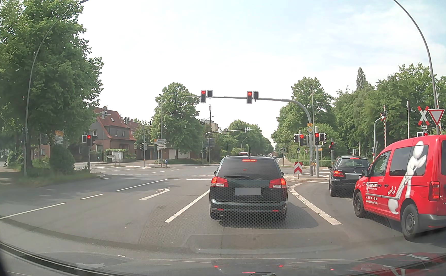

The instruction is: Follow the waypoints while adhering to traffic rules and regulations

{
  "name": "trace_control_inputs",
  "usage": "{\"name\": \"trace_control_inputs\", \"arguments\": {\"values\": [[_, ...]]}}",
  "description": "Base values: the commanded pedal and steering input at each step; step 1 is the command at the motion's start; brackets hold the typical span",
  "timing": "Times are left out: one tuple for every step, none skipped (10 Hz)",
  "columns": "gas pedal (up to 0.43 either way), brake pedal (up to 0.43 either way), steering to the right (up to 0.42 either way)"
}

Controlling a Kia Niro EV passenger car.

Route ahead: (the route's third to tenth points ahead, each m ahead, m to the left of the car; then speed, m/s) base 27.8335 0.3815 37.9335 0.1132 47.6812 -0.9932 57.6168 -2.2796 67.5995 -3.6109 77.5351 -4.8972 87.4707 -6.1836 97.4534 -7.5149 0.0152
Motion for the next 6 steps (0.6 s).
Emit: {"name": "trace_control_inputs", "arguments": {"values": [[0.0, 0.0, 0.0], [0.0, 0.0, 0.0], [0.0, 0.0, 0.0], [0.0, 0.0, 0.0], [0.0, 0.0, 0.0], [0.0, 0.0, 0.0]]}}
